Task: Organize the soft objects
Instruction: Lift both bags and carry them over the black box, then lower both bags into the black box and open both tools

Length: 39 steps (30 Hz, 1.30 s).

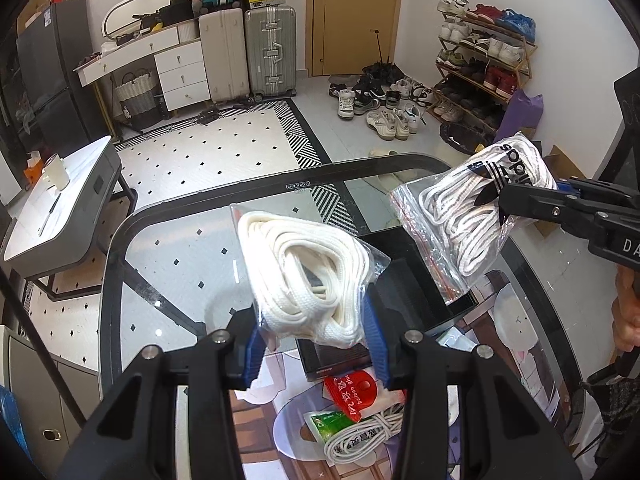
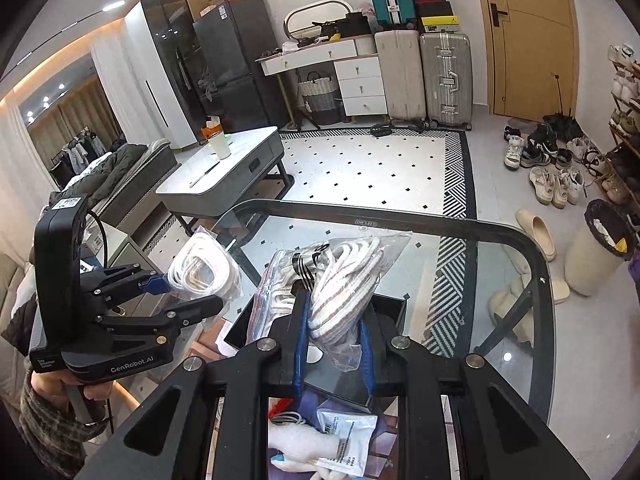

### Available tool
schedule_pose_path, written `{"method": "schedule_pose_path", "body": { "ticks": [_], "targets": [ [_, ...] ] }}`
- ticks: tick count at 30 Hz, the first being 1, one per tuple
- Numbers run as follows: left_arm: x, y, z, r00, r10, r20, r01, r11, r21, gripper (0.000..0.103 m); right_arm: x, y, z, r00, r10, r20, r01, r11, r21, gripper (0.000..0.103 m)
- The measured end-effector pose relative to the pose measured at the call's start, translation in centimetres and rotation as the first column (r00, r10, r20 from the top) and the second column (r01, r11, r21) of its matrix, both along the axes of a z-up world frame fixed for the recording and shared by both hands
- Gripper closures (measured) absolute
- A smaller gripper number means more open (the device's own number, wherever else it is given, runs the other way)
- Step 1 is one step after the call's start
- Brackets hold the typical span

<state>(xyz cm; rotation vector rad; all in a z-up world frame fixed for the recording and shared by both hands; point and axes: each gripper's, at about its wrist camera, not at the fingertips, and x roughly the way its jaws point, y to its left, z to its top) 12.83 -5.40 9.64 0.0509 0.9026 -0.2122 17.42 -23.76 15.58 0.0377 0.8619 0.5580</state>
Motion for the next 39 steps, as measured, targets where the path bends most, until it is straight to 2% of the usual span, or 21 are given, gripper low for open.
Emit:
{"method": "schedule_pose_path", "body": {
  "ticks": [17, 39],
  "targets": [
    [3.5, -1.5, -3.5, 0.997, -0.034, -0.070, 0.034, 0.999, -0.004, 0.061, 3.4, 1.8, -4.4, 0.996, 0.011, -0.089, -0.014, 0.999, -0.042, 0.082],
    [4.4, -4.3, -8.4, 0.977, -0.090, -0.193, 0.096, 0.995, 0.022, 0.062, 5.2, 5.1, -11.7, 0.977, 0.053, -0.208, -0.082, 0.987, -0.138, 0.083]
  ]
}}
